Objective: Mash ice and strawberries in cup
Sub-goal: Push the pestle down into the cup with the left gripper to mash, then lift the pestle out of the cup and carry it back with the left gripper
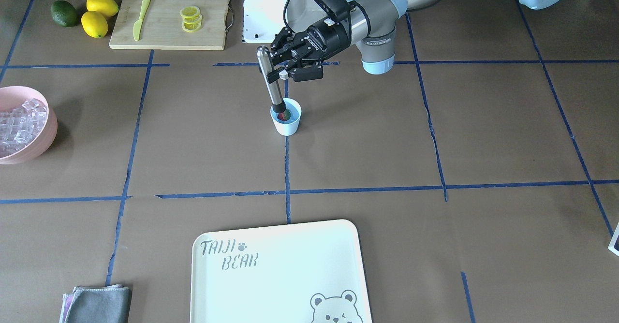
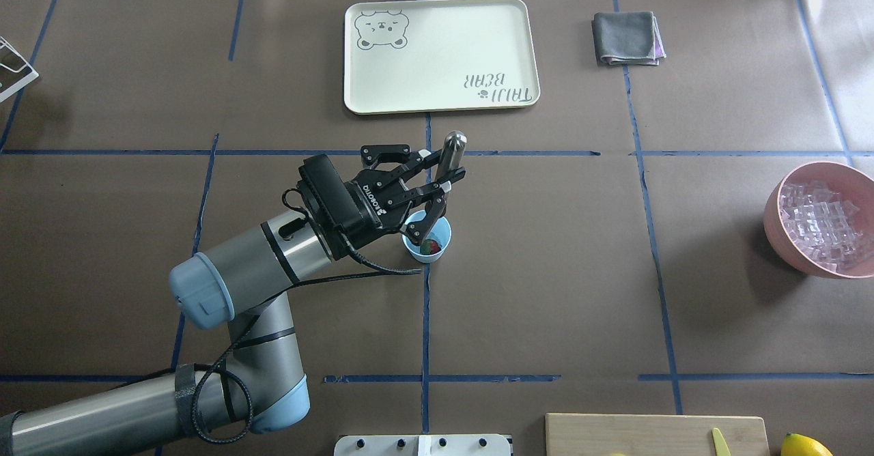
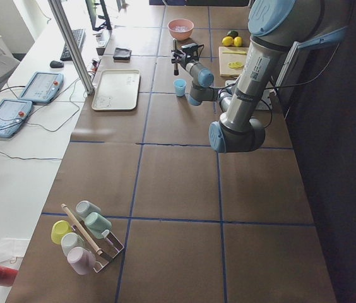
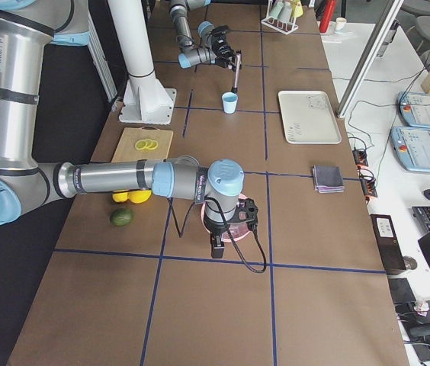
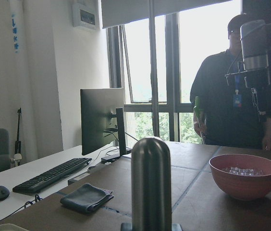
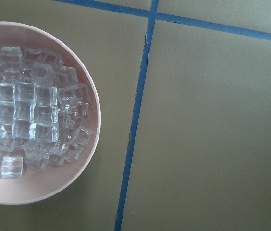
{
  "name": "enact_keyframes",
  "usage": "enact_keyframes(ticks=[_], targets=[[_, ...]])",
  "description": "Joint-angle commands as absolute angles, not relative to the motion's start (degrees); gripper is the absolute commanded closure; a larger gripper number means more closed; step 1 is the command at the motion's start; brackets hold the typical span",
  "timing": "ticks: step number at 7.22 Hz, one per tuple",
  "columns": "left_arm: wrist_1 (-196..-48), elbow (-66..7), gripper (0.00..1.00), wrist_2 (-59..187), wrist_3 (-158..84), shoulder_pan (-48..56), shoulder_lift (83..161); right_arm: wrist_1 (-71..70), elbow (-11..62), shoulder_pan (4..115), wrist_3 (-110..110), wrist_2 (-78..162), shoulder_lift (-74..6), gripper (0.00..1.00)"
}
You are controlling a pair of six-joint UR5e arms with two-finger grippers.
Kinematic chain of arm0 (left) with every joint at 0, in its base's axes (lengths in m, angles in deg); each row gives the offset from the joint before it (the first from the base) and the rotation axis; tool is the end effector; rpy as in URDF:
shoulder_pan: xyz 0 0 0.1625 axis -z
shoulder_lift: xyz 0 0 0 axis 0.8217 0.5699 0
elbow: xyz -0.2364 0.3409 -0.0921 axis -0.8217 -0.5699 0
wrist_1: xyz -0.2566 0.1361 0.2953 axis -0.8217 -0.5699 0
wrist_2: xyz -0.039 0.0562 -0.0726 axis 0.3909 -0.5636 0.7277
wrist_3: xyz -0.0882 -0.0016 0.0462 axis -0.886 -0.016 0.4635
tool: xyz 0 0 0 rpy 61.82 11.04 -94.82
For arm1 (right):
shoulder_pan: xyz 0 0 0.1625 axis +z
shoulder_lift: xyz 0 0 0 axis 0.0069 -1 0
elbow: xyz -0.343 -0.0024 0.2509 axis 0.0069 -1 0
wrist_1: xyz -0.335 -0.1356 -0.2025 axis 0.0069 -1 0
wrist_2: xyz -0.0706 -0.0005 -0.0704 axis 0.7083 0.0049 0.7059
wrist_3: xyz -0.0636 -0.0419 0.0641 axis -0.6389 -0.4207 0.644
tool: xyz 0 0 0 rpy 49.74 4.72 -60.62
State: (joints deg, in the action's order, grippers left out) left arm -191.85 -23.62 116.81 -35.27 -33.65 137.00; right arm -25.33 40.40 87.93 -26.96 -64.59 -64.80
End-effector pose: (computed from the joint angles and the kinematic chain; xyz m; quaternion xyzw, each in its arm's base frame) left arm 0.5002 -0.3705 0.1829 0.7093 0.5275 0.1023 0.4562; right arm 0.0576 -0.4034 0.6184 -0.0133 -0.3436 -0.0849 0.9352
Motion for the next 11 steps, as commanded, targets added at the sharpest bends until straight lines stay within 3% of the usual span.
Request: enact_keyframes(ticks=[1, 4, 6, 8, 11], targets=[[-185.4, -25.9, 1.00, 116.9, -41.1, -31.9, 136.4, -25.3, 40.4, 87.9, -27.0, -64.6, -64.8, 0.00], [-150.7, -42.4, 1.00, 117.0, -42.2, -29.4, 133.2, -25.3, 40.3, 87.9, -27.0, -64.5, -64.8, 0.00], [-127.3, -49.5, 1.00, 122.5, -42.3, -24.8, 133.1, -25.3, 40.2, 87.9, -27.0, -64.5, -64.8, 0.00], [-108.6, -51.8, 1.00, 133.3, -40.8, -18.1, 133.1, -25.3, 40.2, 87.9, -27.0, -64.5, -64.8, 0.00], [-95.9, -51.2, 1.00, 144.4, -40.1, -9.6, 126.4, -25.3, 40.2, 87.9, -27.0, -64.5, -64.9, 0.00]])
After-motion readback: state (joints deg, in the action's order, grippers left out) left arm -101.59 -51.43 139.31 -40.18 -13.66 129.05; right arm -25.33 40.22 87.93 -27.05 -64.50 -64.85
